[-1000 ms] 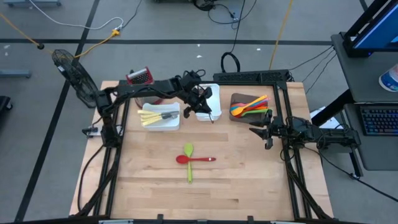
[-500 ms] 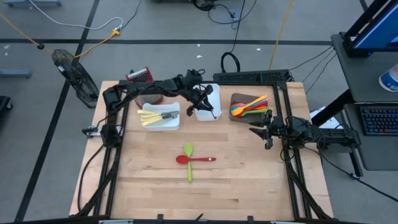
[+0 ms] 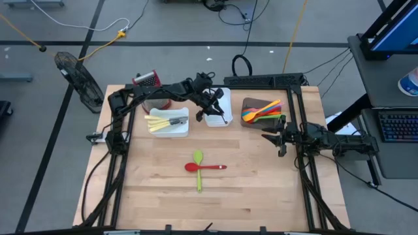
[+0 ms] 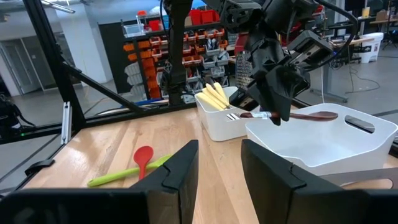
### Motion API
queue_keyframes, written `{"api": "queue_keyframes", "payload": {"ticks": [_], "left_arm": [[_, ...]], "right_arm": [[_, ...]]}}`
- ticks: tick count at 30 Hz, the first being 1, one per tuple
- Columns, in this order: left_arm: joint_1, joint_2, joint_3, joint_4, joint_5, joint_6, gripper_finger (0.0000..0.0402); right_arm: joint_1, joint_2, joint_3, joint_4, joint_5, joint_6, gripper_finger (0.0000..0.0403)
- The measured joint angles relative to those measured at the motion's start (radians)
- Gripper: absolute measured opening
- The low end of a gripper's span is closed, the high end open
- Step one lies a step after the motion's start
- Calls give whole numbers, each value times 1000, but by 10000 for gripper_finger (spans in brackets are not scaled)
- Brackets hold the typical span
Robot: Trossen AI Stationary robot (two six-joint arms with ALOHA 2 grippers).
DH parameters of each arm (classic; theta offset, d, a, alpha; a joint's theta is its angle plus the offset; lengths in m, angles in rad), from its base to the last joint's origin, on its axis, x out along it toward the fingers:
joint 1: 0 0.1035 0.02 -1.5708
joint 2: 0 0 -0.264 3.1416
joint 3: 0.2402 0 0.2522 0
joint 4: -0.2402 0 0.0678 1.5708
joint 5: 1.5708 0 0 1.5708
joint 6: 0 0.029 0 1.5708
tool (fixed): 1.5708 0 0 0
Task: Pick & Place Kitchen Items
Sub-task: Put the brown serving spoon into the right white bin, then put the red serving spoon into the right white bin
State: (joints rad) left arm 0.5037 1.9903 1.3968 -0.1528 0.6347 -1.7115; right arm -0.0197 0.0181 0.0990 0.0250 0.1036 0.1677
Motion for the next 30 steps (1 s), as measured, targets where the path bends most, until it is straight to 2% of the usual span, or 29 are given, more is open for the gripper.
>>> {"api": "queue_keyframes", "payload": {"ticks": [10, 15, 23, 30], "left_arm": [[0, 0, 0, 0, -23, 7, 144], [2, 0, 0, 30, 34, 29, 179], [-26, -49, -1, 202, -30, 19, 195], [-105, -126, -1, 215, -34, 71, 196]], "right_arm": [[0, 0, 0, 0, 0, 0, 114], [0, 0, 0, 0, 0, 3, 114], [0, 0, 0, 0, 0, 3, 114], [0, 0, 0, 0, 0, 3, 114]]}}
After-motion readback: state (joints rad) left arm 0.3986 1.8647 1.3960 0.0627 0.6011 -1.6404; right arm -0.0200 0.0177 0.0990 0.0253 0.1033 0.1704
